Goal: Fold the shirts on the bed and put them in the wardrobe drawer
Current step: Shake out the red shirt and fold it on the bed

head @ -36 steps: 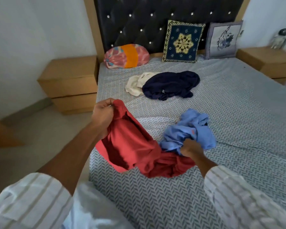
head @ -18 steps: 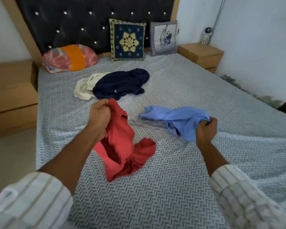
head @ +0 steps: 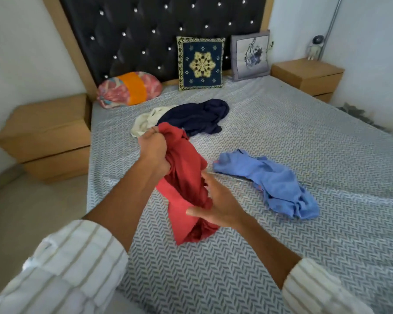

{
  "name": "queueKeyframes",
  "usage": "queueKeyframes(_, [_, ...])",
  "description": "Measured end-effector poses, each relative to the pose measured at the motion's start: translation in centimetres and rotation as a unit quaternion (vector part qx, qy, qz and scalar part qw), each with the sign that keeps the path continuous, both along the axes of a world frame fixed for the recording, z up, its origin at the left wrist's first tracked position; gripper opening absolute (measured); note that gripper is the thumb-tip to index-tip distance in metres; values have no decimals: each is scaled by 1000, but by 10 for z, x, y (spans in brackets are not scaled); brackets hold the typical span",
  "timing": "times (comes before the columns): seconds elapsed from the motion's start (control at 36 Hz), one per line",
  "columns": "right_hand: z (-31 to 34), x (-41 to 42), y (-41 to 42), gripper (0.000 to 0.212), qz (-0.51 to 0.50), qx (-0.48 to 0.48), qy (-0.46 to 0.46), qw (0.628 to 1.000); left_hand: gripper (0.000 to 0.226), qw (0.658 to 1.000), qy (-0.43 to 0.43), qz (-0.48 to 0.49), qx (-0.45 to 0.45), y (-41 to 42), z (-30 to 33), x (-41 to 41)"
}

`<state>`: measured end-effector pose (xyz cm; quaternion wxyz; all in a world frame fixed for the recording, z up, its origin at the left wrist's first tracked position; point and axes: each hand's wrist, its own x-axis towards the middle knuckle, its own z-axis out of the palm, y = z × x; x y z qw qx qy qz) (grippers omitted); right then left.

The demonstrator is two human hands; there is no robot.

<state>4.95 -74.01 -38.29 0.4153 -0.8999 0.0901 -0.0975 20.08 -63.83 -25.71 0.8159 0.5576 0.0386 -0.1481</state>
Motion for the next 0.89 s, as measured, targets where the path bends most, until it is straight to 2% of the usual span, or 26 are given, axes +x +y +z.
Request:
queueKeyframes(0.03, [-2,11,8,123,-5,-50,19,999,34,1000,14,5,-16,3,6,11])
queueKeyframes(0.06, [-1,24,16,122,-16,-77,20,997,27,1000,17,3,-11,11,15,22])
queueKeyframes(0.08, [2,36,21,107,-33,-79,13,996,24,1000,16,0,-2,18,22,33])
queueKeyframes(0.14, [18,54,29,51,-85,-57,-46,994,23,999,27,29,9,32,36,53])
queueKeyframes(0.17, [31,63,29,33,-111,-33,-81,990,25,998,37,49,-12,39,42,62])
queueKeyframes(0.19, [44,70,28,26,-130,-1,-107,986,32,996,40,71,-34,45,46,70])
queueKeyframes(0.25, [76,82,21,23,-133,55,-127,981,43,991,19,119,-61,60,56,71])
queueKeyframes(0.31, [113,90,18,22,-100,104,-120,982,53,990,-14,134,-45,78,60,61])
queueKeyframes(0.39, [161,97,15,24,-72,139,-96,983,65,988,-135,37,62,100,49,43])
queueKeyframes(0.42, [176,100,17,25,-67,137,-88,984,61,974,-196,-6,118,106,44,39])
queueKeyframes(0.47, [205,104,23,23,-59,118,-76,988,53,923,-311,-53,222,114,38,33])
queueKeyframes(0.5, [217,107,26,19,-58,108,-75,990,55,902,-342,-66,255,116,34,32])
queueKeyframes(0.56, [238,112,35,8,-60,97,-85,990,55,876,-362,-93,303,119,28,28])
queueKeyframes(0.61, [254,115,41,7,-65,95,-98,989,41,864,-366,-90,333,123,28,26])
queueKeyframes(0.67, [268,120,46,9,-61,66,-109,990,29,880,-354,-58,312,128,38,29])
queueKeyframes(0.72, [277,124,45,11,-58,8,-117,991,18,917,-328,-29,224,132,56,31])
queueKeyframes(0.78, [281,124,39,25,-49,-50,-106,992,17,943,-300,4,146,139,76,36])
queueKeyframes(0.83, [282,121,31,35,-27,-79,-66,994,16,944,-302,33,131,147,93,45])
queueKeyframes(0.89, [280,116,22,32,-4,-103,-18,995,17,939,-313,42,138,155,106,55])
